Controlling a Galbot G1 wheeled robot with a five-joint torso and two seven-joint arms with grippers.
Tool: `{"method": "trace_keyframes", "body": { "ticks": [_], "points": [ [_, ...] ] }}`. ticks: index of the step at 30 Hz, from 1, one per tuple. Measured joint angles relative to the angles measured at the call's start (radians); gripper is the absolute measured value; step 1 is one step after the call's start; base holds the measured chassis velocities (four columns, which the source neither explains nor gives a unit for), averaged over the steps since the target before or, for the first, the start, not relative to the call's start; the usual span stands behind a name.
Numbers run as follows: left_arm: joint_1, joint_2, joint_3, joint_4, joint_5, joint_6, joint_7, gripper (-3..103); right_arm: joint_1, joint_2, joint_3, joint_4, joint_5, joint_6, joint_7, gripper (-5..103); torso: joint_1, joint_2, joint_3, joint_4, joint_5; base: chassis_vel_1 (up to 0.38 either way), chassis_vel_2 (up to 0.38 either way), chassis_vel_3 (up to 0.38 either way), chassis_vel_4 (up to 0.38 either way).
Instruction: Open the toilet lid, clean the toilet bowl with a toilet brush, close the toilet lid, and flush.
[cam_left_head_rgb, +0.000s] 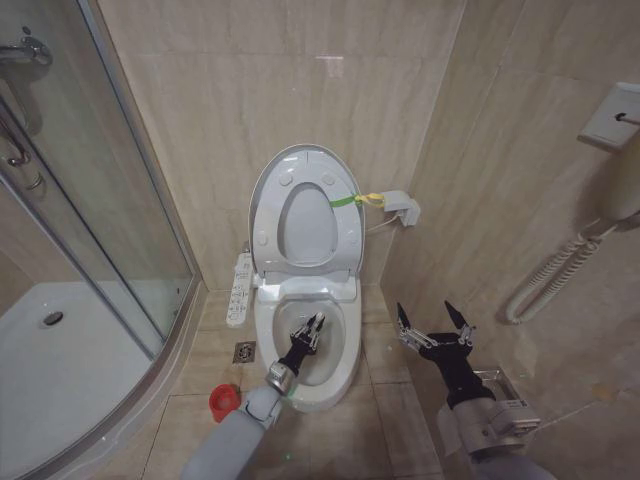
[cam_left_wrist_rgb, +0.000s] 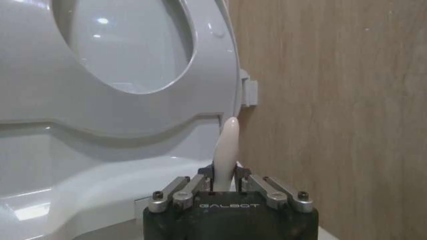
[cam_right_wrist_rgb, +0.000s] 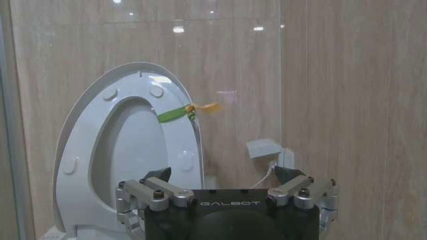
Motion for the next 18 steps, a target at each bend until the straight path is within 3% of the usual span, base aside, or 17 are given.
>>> {"method": "trace_keyframes", "body": {
  "ticks": [11,15,18],
  "points": [
    [0.097,0.047,0.031,-0.280,0.068,0.032,-0.021,20,0.000,0.000,0.000,0.000,0.000,0.000,0.000,100,0.000,0.000,0.000,-0.0001,0.0001,0.000,0.000,0.000,0.000],
    [0.103,0.046,0.031,-0.281,0.080,0.032,-0.021,19,0.000,0.000,0.000,0.000,0.000,0.000,0.000,100,0.000,0.000,0.000,-0.0001,0.0002,0.000,0.000,0.000,0.000],
    [0.091,0.038,0.016,-0.209,0.086,0.017,-0.016,19,0.000,0.000,0.000,0.000,0.000,0.000,0.000,100,0.000,0.000,0.000,0.0002,0.0002,0.000,0.000,0.000,0.000]
  ]
}}
